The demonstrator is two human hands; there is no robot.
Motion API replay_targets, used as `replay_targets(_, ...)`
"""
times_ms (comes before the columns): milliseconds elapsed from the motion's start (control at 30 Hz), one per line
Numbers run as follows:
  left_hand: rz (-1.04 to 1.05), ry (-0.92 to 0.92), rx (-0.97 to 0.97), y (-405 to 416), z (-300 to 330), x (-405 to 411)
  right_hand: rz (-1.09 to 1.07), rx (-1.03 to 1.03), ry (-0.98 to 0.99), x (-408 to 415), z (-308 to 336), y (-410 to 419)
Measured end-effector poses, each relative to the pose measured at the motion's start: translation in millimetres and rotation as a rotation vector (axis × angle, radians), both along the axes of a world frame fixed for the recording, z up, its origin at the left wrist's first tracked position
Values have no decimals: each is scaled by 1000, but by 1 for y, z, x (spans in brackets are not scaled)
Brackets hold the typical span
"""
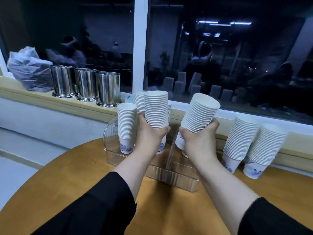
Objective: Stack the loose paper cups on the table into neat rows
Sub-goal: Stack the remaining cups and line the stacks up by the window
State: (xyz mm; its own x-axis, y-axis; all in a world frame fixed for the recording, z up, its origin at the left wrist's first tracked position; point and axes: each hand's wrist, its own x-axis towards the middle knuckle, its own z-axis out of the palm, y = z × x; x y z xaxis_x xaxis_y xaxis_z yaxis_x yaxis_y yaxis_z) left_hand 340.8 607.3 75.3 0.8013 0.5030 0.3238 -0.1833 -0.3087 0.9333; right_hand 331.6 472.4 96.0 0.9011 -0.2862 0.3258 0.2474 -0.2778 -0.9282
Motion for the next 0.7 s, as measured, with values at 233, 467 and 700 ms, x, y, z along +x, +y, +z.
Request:
replay_targets(233,23,146,21,1,-19,30,-76,-157,108,15,-16,0)
replay_targets(467,-27,158,67,1,-29,45,-70,-84,318,37,-40,2)
replay_targets(700,-53,181,37,-3,-38,50,-49,-95,358,60,-58,1)
